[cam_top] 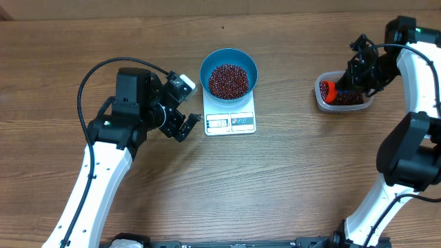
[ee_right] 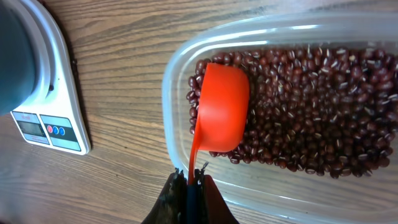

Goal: Scoop item into bowl and weigh 150g on scale
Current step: 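Dip the red scoop into the tub beans and fill it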

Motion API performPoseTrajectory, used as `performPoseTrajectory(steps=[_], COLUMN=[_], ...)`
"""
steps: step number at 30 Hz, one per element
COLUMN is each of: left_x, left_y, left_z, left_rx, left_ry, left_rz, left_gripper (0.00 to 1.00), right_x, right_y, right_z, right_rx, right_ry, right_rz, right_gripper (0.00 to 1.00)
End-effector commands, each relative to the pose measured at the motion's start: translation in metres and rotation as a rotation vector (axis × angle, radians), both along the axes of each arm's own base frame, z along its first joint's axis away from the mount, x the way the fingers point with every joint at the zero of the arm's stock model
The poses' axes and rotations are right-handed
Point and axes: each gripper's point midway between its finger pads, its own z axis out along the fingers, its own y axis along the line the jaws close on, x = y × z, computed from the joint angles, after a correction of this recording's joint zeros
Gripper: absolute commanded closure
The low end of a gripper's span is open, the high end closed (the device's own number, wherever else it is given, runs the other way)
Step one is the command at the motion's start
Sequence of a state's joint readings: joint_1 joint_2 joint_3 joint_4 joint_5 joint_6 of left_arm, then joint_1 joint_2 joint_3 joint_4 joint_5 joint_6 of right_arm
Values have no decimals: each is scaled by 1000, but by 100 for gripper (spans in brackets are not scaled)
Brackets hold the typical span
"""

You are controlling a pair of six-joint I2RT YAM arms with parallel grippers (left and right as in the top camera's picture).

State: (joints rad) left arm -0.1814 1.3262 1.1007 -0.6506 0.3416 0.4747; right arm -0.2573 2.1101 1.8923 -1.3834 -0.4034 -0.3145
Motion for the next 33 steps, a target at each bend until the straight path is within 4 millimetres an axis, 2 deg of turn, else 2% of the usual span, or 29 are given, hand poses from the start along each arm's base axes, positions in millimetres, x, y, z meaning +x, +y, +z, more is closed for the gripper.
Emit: performPoseTrajectory(steps=[1, 12, 13, 20, 25, 33], left_x=[3, 3, 4, 4, 3, 3], left_y=[-2, -2, -2, -2, -2, -2], left_z=[8, 8, 8, 8, 8, 8], left_rx=[-10, -10, -10, -10, -10, -10], left_ry=[-20, -20, -21, -21, -20, -20], left_rz=[-16, -16, -16, -16, -15, -16], left_gripper=[1, 1, 1, 0, 0, 0], right_x=[-4, -6, -10, -23, -27, -30], right_y=[-2, -55, -65, -85, -89, -75], right_z=[7, 25, 27, 44, 55, 77], right_rx=[78, 247, 265, 384, 457, 580], right_ry=[-15, -95, -101, -171, -218, -295], right_rz=[-33, -210, -236, -262, -267, -216], right_gripper=[96, 96, 96, 96, 96, 96])
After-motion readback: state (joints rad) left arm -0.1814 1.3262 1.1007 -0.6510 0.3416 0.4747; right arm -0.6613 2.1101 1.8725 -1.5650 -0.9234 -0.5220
